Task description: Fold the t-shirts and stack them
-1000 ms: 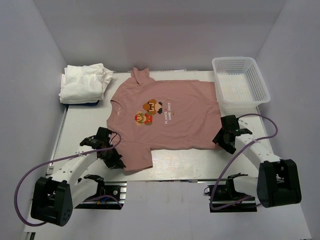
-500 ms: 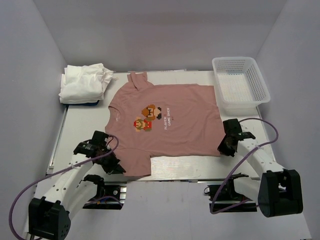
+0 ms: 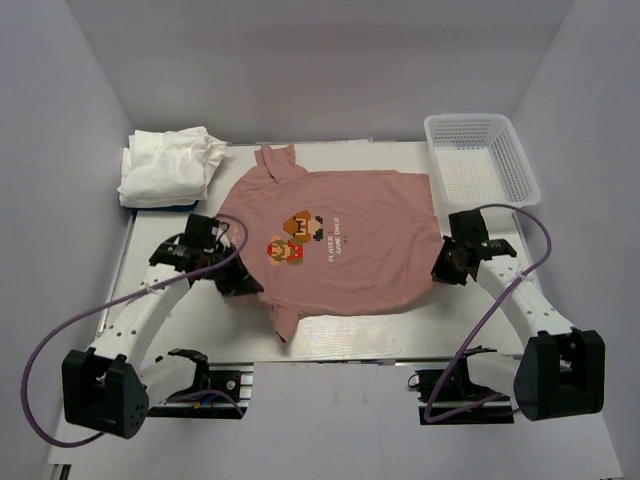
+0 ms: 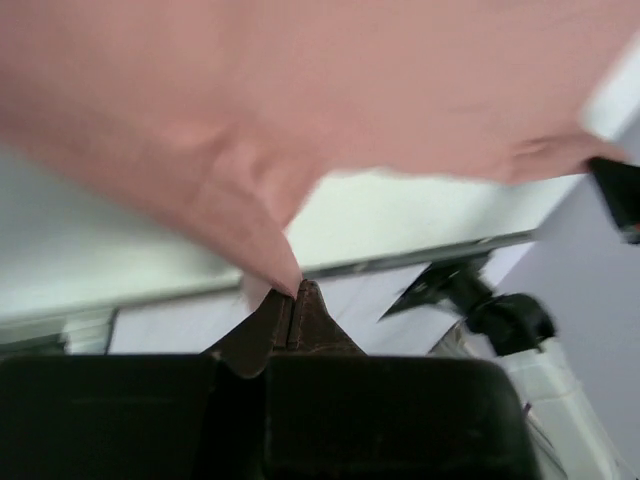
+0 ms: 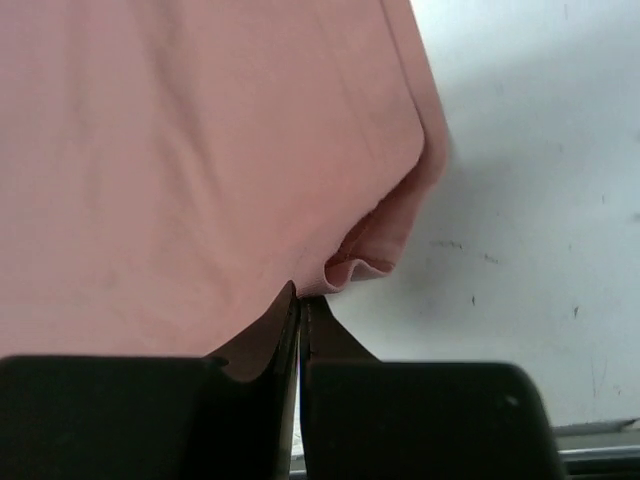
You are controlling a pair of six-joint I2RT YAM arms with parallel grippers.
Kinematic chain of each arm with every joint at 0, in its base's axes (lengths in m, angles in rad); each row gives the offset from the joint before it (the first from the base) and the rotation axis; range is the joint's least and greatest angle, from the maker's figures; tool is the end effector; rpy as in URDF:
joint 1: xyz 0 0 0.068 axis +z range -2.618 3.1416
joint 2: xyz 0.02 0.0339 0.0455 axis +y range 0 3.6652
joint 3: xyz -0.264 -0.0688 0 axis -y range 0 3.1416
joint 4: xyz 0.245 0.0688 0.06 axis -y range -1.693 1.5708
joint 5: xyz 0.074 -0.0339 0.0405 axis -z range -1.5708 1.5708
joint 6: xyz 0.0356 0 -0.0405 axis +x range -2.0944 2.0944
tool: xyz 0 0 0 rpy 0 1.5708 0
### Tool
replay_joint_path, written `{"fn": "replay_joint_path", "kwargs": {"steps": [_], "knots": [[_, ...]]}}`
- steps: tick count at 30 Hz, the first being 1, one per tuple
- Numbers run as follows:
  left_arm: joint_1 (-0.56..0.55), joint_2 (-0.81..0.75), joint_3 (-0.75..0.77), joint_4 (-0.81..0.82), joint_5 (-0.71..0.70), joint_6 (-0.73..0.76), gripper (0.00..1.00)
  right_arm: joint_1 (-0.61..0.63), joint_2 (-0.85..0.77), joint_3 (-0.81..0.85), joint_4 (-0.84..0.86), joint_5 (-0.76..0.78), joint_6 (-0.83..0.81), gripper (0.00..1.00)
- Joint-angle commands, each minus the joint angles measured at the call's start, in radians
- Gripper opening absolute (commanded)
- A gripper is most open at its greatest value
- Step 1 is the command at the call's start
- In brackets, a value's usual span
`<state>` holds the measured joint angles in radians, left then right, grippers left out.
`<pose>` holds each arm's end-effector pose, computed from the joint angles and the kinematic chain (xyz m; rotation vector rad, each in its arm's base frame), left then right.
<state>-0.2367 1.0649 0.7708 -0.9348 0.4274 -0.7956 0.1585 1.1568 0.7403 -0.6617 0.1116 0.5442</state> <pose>0.1711 -0.0565 0.2306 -0.7070 2.8642 -0.8076 0.2118 0.0298 0.2146 0.5424 2.5842 0.0900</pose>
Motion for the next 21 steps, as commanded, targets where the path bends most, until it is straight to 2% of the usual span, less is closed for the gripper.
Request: {"fn": "replay_joint_path", "kwargs": {"steps": [1, 4, 12, 14, 21], "knots": [[0.008, 0.065, 0.107, 0.189, 0.037, 0.070, 0.00, 0.003, 0.038, 0.102, 0.045, -0.026, -0.087, 0.00], [0.008, 0.154, 0.137, 0.316, 0.082, 0.049, 0.00, 0.004, 0.089, 0.170, 0.056, -0.018, -0.107, 0.00], [0.026, 0.343, 0.340, 0.350, 0.018, 0.049, 0.00, -0.004, 0.234, 0.367, 0.047, 0.057, -0.112, 0.00], [0.036, 0.375, 0.415, 0.314, -0.033, 0.058, 0.00, -0.001, 0.271, 0.413, 0.048, 0.075, -0.112, 0.00], [0.068, 0.426, 0.501, 0.303, -0.168, 0.067, 0.00, -0.004, 0.345, 0.490, 0.076, 0.141, -0.119, 0.00]]}}
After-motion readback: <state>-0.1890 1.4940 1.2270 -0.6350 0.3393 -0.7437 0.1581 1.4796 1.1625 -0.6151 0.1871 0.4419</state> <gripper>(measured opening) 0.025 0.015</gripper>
